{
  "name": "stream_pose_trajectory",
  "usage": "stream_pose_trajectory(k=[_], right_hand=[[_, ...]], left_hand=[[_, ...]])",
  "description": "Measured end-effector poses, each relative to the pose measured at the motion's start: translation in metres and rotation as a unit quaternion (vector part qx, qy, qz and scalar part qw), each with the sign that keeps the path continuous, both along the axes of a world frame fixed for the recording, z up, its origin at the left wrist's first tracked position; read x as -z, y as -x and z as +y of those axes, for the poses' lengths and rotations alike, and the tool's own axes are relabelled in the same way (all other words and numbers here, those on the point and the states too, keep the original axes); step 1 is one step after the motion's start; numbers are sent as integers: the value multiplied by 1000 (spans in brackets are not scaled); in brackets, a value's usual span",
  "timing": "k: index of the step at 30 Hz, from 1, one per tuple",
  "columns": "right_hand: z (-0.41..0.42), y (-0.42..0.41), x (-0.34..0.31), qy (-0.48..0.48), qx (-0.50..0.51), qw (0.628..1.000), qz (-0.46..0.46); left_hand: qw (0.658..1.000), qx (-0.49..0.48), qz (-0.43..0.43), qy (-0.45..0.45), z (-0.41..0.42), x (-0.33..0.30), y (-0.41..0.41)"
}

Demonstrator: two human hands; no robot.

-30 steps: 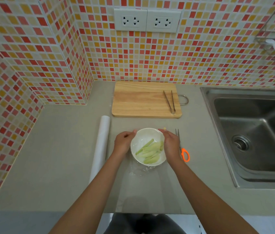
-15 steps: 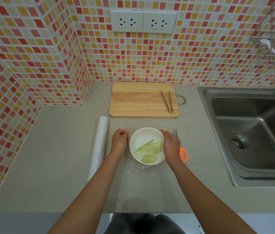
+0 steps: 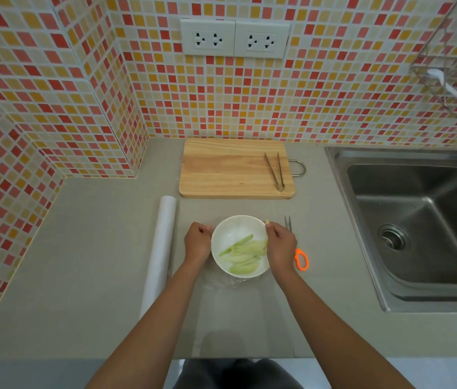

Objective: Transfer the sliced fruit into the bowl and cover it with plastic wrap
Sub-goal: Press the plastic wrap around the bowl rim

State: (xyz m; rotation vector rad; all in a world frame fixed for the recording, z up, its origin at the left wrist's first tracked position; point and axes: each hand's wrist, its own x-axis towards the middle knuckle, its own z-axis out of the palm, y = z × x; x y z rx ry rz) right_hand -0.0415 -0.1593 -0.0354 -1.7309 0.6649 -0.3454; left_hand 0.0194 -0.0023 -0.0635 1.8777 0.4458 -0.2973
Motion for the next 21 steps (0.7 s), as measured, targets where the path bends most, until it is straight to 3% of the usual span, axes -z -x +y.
stream_pose_trajectory(k=[4,7,12,15,18,21], right_hand=[[0,0,0,0,6,1000,-4],[1,-1,0,6,3,1000,-6],[0,-1,-2,4,-3,1000,-3],[0,-1,-2,3,-2,1000,-2],[0,-1,-1,-6,-1,1000,0],[-1,-1,1,-13,-1,1000,0]], left_hand=[[998,48,-44,5,3,3,3],[995,62,-48,57,8,3,0],[963,11,100,250,15,-2,-6],[935,-19,168,312,15,-10,-10],[932,-9,190,309,14,-18,-15],[965,76,152,201,9,-22,-17]])
